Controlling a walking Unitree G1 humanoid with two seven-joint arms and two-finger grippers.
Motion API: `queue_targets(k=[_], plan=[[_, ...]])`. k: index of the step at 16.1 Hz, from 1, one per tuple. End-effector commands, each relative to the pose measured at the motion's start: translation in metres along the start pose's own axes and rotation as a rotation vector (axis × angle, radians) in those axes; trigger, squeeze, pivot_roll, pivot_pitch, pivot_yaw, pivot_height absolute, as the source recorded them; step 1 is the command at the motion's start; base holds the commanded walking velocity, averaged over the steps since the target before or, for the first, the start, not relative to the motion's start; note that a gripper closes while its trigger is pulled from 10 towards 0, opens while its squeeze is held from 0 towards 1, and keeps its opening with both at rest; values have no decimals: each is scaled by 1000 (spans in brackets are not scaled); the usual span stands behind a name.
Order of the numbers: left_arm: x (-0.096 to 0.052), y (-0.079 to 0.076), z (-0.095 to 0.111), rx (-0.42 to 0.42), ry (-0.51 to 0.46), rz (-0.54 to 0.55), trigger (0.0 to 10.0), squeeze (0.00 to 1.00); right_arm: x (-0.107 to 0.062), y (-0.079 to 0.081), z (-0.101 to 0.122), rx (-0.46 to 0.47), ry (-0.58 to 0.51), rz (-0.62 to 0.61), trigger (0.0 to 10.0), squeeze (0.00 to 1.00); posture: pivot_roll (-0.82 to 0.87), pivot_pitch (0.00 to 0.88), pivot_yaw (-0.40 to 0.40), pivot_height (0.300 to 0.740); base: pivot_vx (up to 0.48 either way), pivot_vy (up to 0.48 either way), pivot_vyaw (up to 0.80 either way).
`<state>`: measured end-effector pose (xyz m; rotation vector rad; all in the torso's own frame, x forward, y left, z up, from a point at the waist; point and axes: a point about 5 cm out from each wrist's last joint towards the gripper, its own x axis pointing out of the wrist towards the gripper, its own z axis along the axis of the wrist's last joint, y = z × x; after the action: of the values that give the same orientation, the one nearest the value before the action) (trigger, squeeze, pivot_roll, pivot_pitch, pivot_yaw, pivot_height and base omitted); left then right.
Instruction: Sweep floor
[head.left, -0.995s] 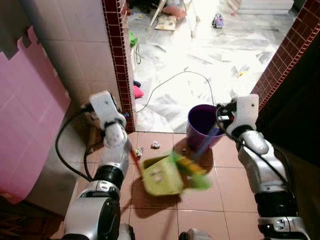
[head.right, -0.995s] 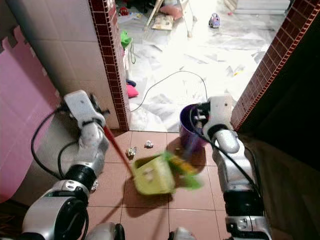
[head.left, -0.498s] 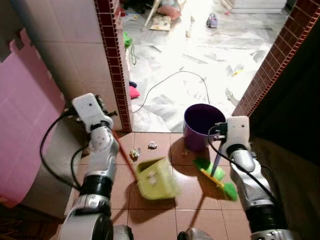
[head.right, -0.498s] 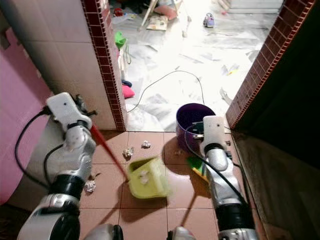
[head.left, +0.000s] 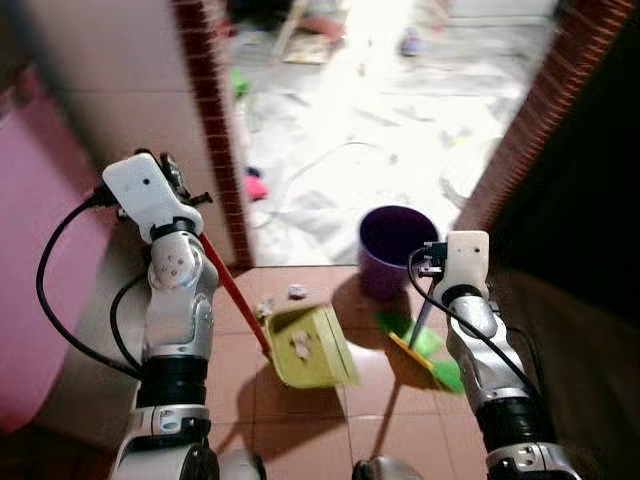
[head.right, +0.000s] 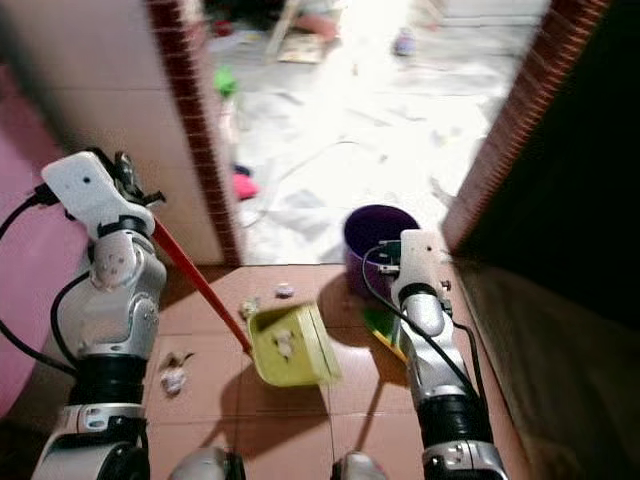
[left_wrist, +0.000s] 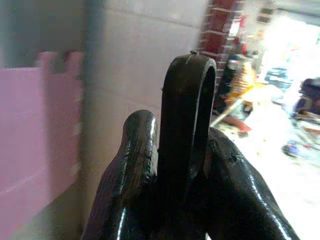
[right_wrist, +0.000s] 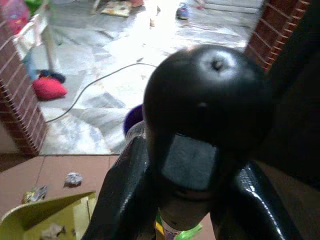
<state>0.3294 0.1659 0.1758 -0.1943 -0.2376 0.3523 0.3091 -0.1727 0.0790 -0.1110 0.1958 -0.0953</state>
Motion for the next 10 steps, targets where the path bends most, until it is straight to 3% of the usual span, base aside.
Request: queue_targets(k=[1, 3, 6, 10], plan=[[4, -9, 20, -24, -68, -35, 10000, 0, 1, -2, -8, 18, 40, -5, 10000, 0, -84, 0, 50, 740, 0, 0, -800], [6, -12, 40, -45, -112, -32, 10000, 0, 4, -4, -9, 1, 47, 6, 10000, 0, -86, 0, 39, 740, 0, 0, -800], [8, -3, 52, -47, -155, 15, 10000, 0, -5, -2, -28, -27, 116, 32, 10000, 0, -90, 0, 31, 740, 0, 0, -800], [16, -1, 71, -48, -209, 25, 10000, 0, -11, -5, -43, -49, 169, 34, 10000, 0, -97, 0, 35, 740, 0, 0, 0]])
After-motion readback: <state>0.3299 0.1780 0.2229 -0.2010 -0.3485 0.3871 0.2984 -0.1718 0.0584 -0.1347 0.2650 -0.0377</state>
